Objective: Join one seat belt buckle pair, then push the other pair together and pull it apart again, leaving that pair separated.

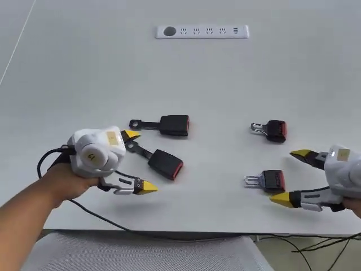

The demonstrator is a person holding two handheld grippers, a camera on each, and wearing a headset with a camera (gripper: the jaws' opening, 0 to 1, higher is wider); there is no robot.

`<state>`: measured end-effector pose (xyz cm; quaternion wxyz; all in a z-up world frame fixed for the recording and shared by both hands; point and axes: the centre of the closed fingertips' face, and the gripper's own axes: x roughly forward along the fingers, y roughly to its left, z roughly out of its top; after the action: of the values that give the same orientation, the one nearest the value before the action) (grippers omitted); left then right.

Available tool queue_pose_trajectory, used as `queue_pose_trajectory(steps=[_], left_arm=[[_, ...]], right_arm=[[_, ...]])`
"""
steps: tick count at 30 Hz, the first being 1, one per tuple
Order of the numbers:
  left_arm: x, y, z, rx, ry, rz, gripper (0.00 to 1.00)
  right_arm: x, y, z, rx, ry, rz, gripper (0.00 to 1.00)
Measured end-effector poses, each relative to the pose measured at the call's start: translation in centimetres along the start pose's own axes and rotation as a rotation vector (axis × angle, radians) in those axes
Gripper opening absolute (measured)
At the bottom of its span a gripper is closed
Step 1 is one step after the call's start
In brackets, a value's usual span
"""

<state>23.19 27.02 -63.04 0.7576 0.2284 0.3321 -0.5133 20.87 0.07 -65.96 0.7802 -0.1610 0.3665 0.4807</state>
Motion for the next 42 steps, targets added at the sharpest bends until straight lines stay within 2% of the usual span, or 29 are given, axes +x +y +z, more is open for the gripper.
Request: queue_pose_trajectory(steps=[3, 6, 9, 12, 15, 17, 20, 21, 22, 24, 28, 32, 37, 41, 42], left_arm=[[0.9, 0.3, -0.2, 0.034, 0.026, -0.03, 0.82], [1.7, 0.4, -0.2, 0.055, 0.034, -0.05, 0.81], [2.6, 0.4, -0.6, 0.11, 0.061, -0.082, 0.79], [3.5, 0.1, -0.9, 0.168, 0.077, -0.128, 0.75], [4.2, -0.4, -1.7, 0.238, 0.13, -0.17, 0.71], [4.6, -0.8, -1.8, 0.27, 0.136, -0.197, 0.71], [5.1, -0.7, -2.2, 0.295, 0.153, -0.205, 0.69], [5.1, -0.8, -1.9, 0.29, 0.141, -0.218, 0.69], [5.3, -0.6, -1.5, 0.284, 0.124, -0.207, 0.69], [5.4, -0.7, -1.4, 0.293, 0.118, -0.22, 0.7], [5.4, -0.8, -1.4, 0.308, 0.127, -0.27, 0.66], [5.0, -0.4, -1.3, 0.33, 0.142, -0.276, 0.58], [4.8, 0.0, -1.5, 0.313, 0.14, -0.259, 0.44], [4.6, 0.2, -1.7, 0.257, 0.138, -0.21, 0.42], [4.6, 0.4, -1.8, 0.225, 0.137, -0.185, 0.4]], right_arm=[[0.2, 0.0, -0.2, -0.02, 0.015, 0.029, 0.78], [0.5, -0.2, -0.4, -0.033, 0.026, 0.053, 0.77], [0.8, -0.2, -0.5, -0.061, 0.044, 0.092, 0.75], [1.0, -0.1, -0.4, -0.107, 0.049, 0.115, 0.73], [1.4, -0.1, -0.3, -0.131, 0.058, 0.141, 0.73], [1.6, 0.1, -0.3, -0.167, 0.064, 0.158, 0.73], [1.5, 0.5, -0.5, -0.188, 0.074, 0.186, 0.72], [1.6, 0.5, -0.4, -0.206, 0.072, 0.196, 0.72], [1.5, 0.6, -0.5, -0.202, 0.077, 0.201, 0.72], [1.5, 0.8, -0.4, -0.216, 0.073, 0.219, 0.7], [1.0, 1.3, -0.8, -0.209, 0.09, 0.258, 0.62], [0.9, 1.2, -0.7, -0.225, 0.096, 0.269, 0.59], [1.0, 1.0, -0.4, -0.221, 0.092, 0.266, 0.52], [1.3, 1.6, -0.2, -0.248, 0.082, 0.271, 0.5], [1.3, 1.6, -0.2, -0.251, 0.077, 0.269, 0.49]])
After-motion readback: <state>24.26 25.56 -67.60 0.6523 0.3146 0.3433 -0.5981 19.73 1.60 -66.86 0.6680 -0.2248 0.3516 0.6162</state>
